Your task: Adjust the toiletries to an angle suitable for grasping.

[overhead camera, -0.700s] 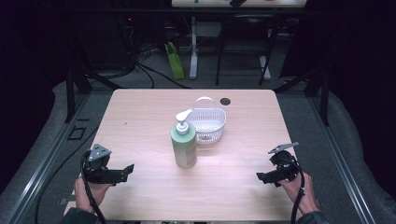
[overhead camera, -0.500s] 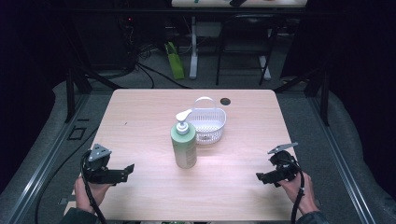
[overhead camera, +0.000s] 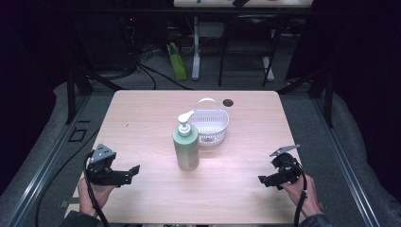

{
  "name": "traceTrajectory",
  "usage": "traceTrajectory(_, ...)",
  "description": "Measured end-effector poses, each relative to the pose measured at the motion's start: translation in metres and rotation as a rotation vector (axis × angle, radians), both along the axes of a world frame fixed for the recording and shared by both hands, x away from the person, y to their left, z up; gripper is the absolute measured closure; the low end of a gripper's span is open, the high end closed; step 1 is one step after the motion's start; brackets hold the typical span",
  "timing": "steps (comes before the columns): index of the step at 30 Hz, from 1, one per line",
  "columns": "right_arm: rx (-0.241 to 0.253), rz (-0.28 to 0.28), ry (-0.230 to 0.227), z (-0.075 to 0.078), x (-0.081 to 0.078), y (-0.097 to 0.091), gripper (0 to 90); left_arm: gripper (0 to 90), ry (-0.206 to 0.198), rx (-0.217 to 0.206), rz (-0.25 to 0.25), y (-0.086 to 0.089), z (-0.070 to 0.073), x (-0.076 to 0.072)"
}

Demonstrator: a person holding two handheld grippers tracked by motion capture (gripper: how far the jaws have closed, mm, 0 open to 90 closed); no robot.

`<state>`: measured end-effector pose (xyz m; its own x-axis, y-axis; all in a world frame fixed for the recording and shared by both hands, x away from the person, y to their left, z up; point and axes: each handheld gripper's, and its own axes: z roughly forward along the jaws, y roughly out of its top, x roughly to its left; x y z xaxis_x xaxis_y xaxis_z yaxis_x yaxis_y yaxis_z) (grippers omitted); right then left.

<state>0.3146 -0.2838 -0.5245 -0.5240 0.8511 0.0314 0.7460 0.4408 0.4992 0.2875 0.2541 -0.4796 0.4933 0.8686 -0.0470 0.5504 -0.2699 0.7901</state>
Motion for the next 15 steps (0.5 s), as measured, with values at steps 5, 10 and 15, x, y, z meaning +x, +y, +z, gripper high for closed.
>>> traceTrajectory(5,-0.001,0.0,0.005,-0.001,0.001,0.0,5.7,0.0,-0.012,-0.007,-0.031,-0.008,0.005,0.0)
traceTrajectory(10,-0.001,0.001,0.0,-0.001,0.001,0.0,5.7,0.0,-0.025,-0.016,-0.046,-0.014,0.009,0.001)
traceTrajectory(15,-0.001,-0.001,0.004,-0.001,0.001,0.0,5.7,0.0,-0.036,-0.03,-0.063,-0.019,0.013,0.003)
